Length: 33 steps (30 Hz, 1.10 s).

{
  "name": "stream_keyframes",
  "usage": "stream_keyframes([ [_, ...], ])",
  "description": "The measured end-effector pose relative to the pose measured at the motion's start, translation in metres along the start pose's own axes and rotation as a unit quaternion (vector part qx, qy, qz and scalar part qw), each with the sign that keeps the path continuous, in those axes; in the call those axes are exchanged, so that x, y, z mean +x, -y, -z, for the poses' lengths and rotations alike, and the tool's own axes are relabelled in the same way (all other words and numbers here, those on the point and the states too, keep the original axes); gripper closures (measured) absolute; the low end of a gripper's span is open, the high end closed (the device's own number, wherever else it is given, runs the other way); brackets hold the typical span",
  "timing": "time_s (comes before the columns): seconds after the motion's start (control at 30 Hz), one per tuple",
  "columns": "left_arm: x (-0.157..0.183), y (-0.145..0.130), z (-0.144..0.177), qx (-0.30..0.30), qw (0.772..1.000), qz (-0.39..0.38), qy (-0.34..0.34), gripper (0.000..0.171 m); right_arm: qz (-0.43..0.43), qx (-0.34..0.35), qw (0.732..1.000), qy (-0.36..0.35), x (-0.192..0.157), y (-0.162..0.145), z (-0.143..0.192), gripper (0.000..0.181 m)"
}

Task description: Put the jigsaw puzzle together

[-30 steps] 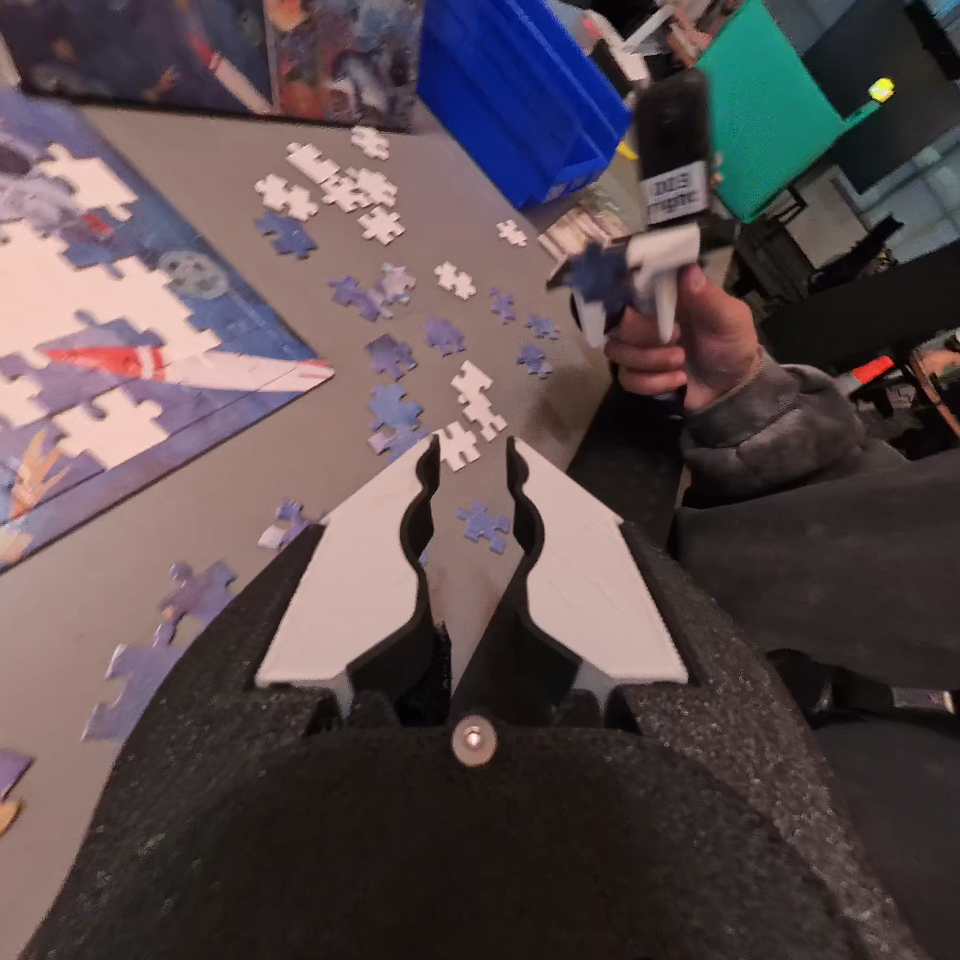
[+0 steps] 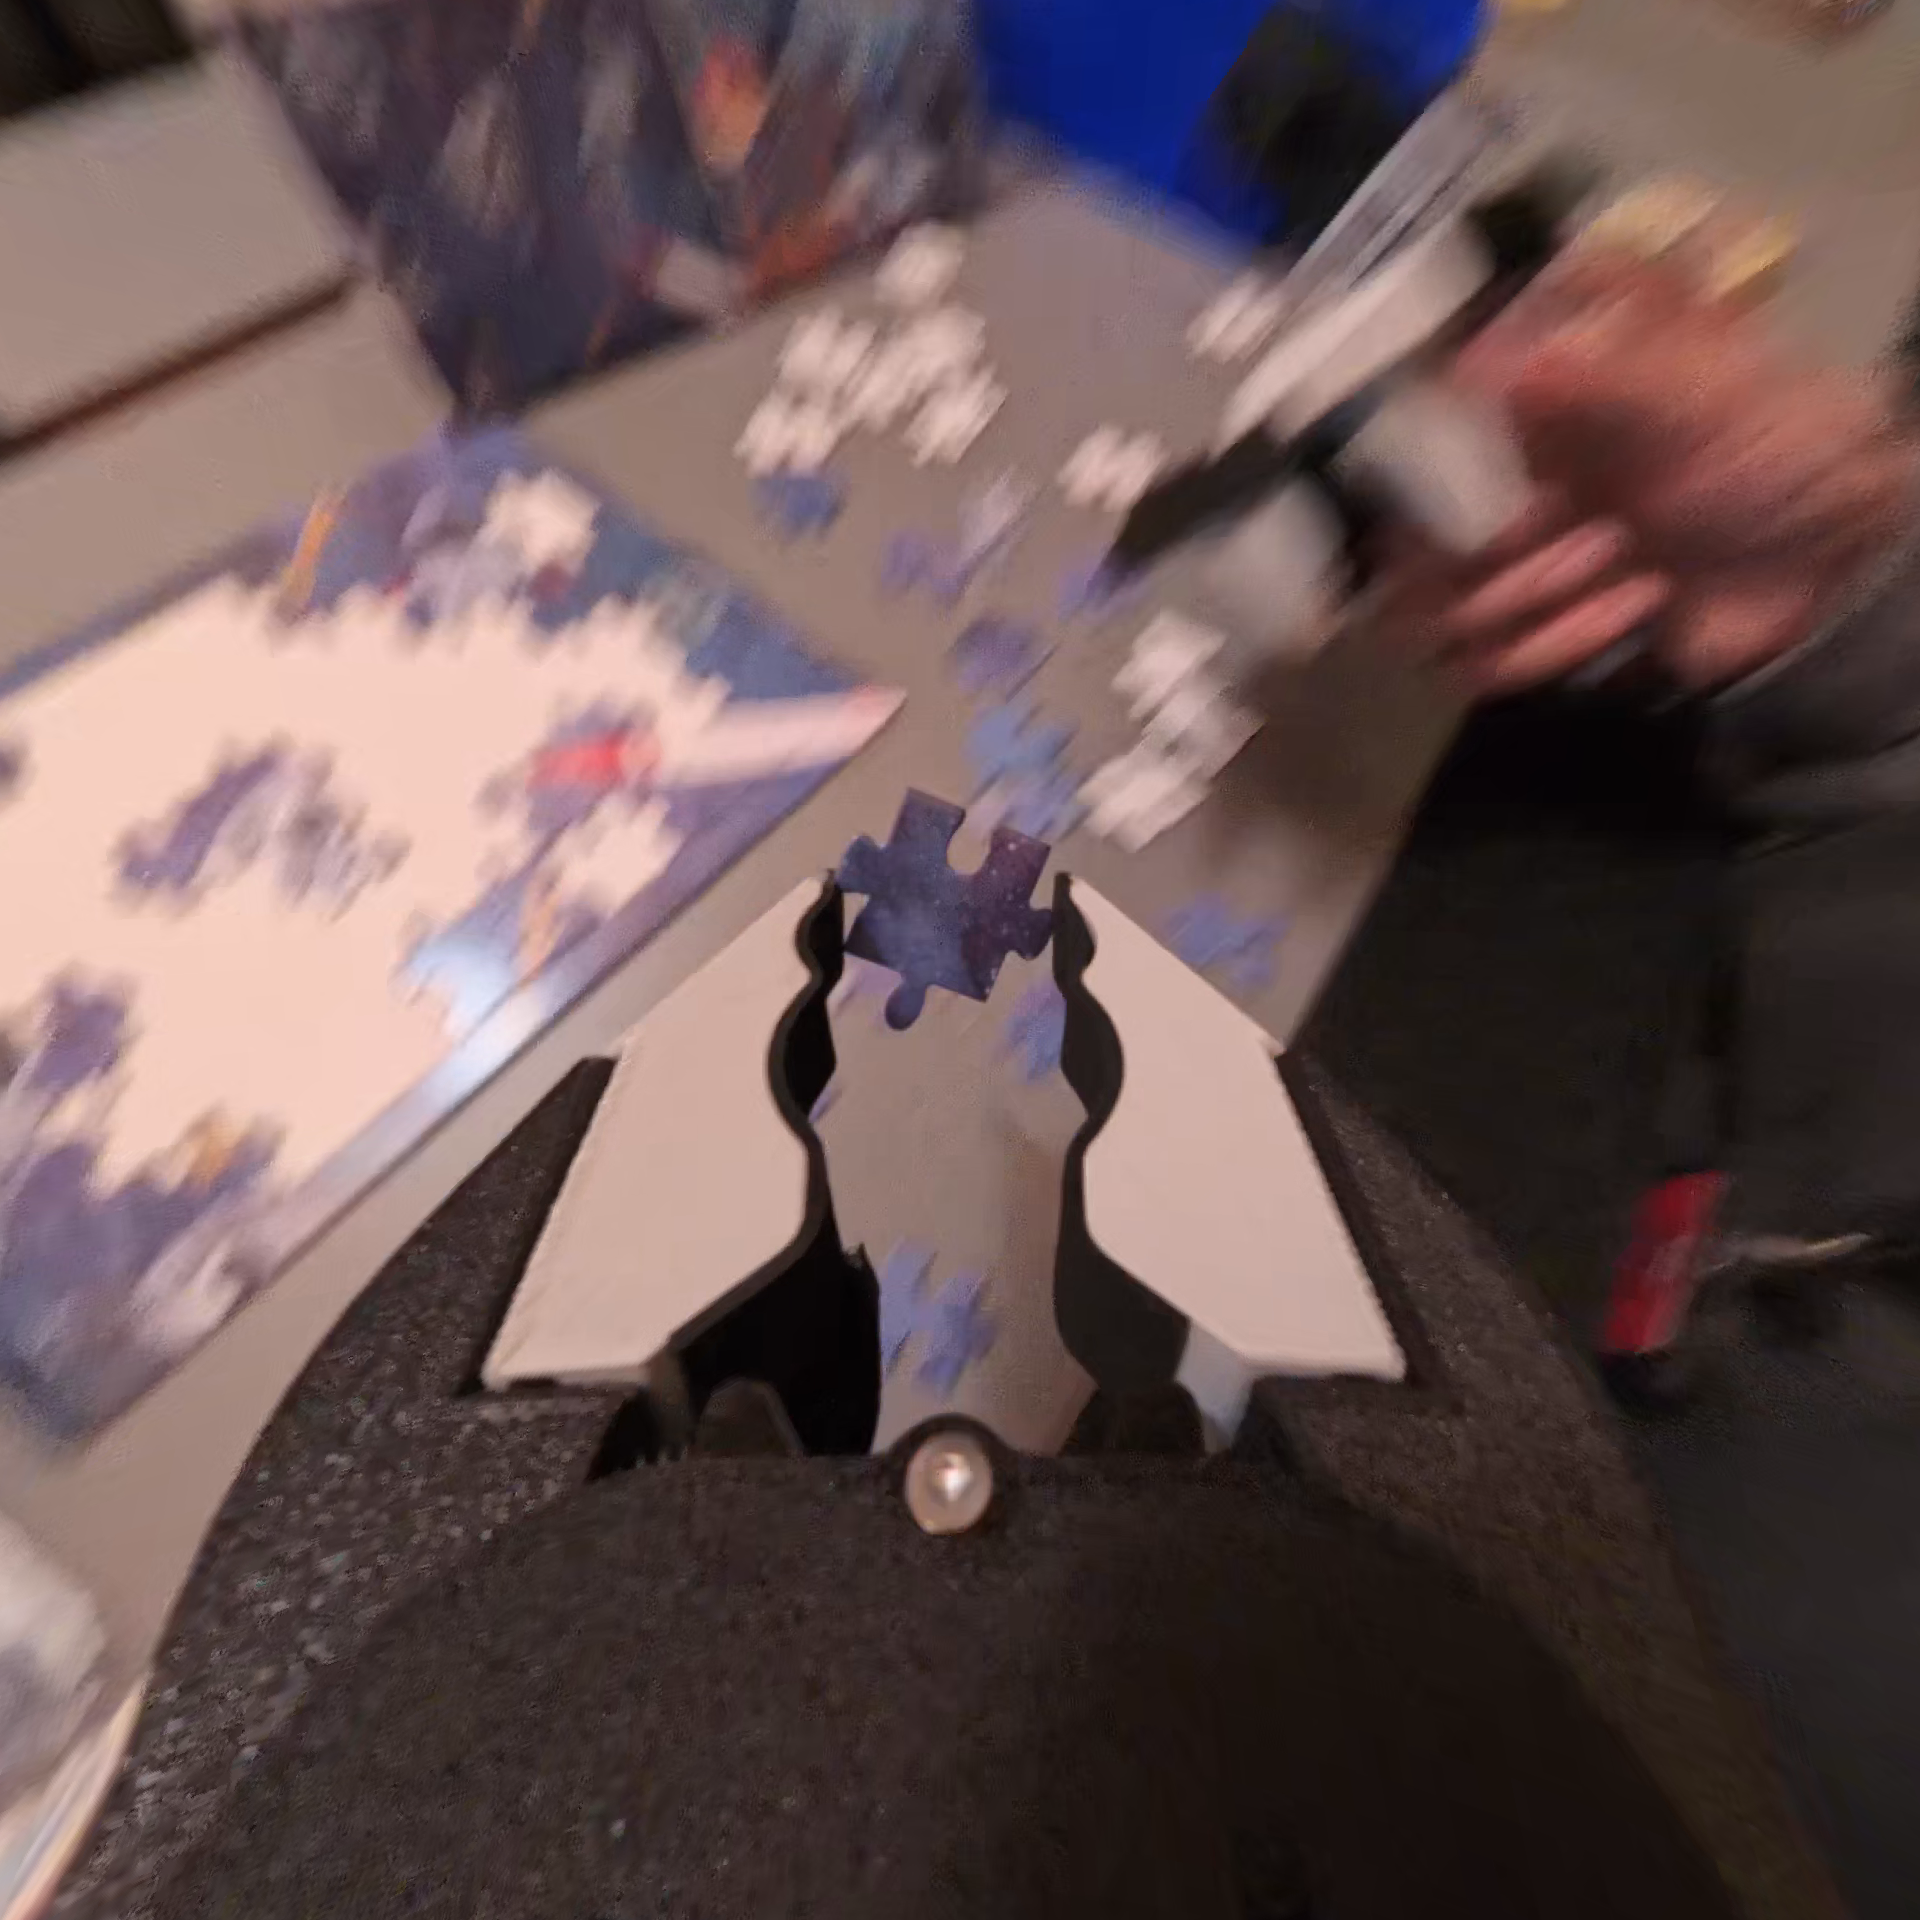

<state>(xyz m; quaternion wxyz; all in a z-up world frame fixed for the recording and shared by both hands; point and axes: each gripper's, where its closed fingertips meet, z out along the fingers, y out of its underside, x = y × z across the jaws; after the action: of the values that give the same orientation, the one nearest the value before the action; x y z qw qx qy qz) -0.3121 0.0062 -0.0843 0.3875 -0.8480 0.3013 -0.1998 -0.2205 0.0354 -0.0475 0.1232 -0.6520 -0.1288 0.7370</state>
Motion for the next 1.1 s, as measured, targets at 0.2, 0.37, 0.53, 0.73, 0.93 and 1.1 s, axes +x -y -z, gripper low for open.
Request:
stream_keyframes([
  [0.2, -0.008, -0.094, 0.008, -0.174, 0.984, -0.016, -0.028, 0.131, 0.140, -0.027, 0.966, -0.217, 0.052, 0.006, 0.047, 0.147],
  [0.37, -0.022, -0.106, 0.012, -0.216, 0.975, -0.058, 0.013, 0.131, 0.209, -0.124, 0.925, -0.294, 0.077, -0.019, 0.056, 0.152],
  [0.53, -0.060, -0.132, 0.043, -0.250, 0.967, 0.020, 0.047, 0.131, 0.237, -0.139, 0.911, -0.308, 0.077, -0.020, 0.063, 0.153],
  [0.73, -0.064, -0.135, 0.045, -0.238, 0.970, 0.015, 0.040, 0.131, 0.230, -0.143, 0.910, -0.313, 0.085, -0.018, 0.069, 0.153],
  [0.93, -0.055, -0.124, 0.029, -0.218, 0.976, 0.005, 0.028, 0.132, 0.263, -0.204, 0.878, -0.343, 0.092, -0.028, 0.085, 0.150],
  [1.1, -0.055, -0.113, 0.023, -0.198, 0.980, 0.004, 0.036, 0.131, 0.345, -0.307, 0.803, -0.377, 0.098, -0.051, 0.102, 0.144],
])
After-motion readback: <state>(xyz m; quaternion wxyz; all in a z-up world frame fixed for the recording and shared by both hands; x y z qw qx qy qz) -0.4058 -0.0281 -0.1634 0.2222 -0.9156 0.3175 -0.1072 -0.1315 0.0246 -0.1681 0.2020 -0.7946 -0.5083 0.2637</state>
